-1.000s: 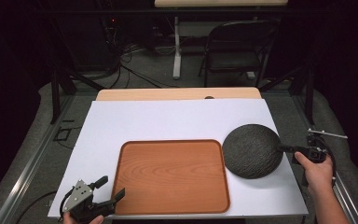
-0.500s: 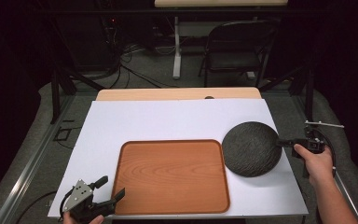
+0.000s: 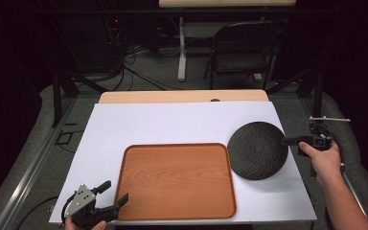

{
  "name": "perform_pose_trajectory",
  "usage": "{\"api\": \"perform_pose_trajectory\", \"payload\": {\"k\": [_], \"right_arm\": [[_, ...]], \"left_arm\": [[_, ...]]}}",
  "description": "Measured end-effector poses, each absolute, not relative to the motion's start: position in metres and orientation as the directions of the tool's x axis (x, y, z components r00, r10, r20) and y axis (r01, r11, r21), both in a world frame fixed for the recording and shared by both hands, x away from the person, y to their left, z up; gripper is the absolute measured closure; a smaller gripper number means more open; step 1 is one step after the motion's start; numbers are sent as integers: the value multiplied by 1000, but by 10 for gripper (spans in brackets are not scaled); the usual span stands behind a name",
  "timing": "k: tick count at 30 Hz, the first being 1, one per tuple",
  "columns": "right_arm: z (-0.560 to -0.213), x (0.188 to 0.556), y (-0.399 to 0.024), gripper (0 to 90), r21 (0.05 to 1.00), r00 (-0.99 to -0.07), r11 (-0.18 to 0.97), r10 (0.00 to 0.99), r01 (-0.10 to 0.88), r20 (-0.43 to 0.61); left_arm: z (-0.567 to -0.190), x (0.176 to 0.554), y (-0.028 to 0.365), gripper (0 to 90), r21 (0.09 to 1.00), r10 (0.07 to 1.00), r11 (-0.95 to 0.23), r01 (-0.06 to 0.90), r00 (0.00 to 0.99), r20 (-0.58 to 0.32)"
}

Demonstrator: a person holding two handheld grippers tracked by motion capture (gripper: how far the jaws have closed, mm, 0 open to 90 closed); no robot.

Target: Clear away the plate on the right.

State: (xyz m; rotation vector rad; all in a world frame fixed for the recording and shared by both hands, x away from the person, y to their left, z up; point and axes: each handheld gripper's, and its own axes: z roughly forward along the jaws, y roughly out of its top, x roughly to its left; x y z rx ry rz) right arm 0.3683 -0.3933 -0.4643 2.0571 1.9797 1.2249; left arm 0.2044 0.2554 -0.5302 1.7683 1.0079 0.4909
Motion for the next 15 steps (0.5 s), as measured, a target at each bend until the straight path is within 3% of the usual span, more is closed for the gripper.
{"api": "perform_pose_trajectory", "payload": {"k": [15], "right_arm": [[-431,387,-365,875,501,-119,-112,906,858,407]], "left_arm": [[-530,205,256,205,901,812,-148,408,570,-125]]}}
